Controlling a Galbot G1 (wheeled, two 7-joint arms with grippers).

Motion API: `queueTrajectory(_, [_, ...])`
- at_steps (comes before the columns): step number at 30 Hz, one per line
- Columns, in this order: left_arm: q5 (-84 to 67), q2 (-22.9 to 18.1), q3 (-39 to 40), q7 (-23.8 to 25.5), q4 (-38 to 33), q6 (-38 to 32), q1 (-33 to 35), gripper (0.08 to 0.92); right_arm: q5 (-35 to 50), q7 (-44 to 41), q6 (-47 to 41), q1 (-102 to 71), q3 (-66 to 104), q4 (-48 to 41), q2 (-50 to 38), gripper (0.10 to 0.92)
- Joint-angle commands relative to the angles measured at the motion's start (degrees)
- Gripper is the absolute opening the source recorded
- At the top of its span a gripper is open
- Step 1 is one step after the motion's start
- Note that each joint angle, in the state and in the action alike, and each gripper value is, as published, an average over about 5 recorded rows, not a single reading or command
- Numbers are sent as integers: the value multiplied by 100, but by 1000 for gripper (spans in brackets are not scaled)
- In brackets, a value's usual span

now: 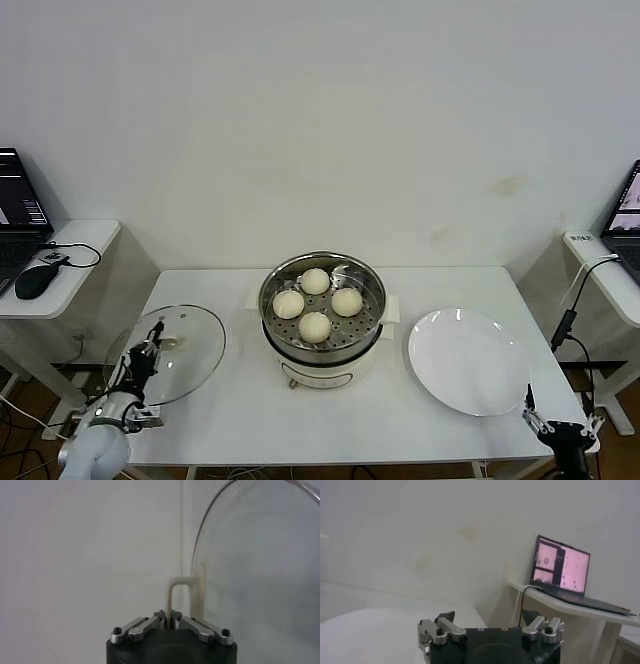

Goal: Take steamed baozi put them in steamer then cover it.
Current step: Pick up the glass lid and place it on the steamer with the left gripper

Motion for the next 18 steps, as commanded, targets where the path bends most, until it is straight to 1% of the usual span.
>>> queueTrajectory(1, [-374,271,-610,612,-1907,740,614,141,-314,12,60,-22,-221,41,5,823])
queueTrajectory(5, [-453,434,-616,942,-2424,1027,570,141,-420,14,68,-10,-440,47,1,823])
queueTrajectory(8, [-693,612,-306,1187,-2726,1325,369,141,-494,20,55,54,-582,18,7,823])
queueTrajectory(13, [-899,817,755,1327,-2954,1833,-270,141,-569,17,-16,151,-730,-72,52,823])
queueTrajectory(18, [-933,888,1937,1371,-2799,2224,-1139,141,-829,66,-100,239,-857,-144,111,823])
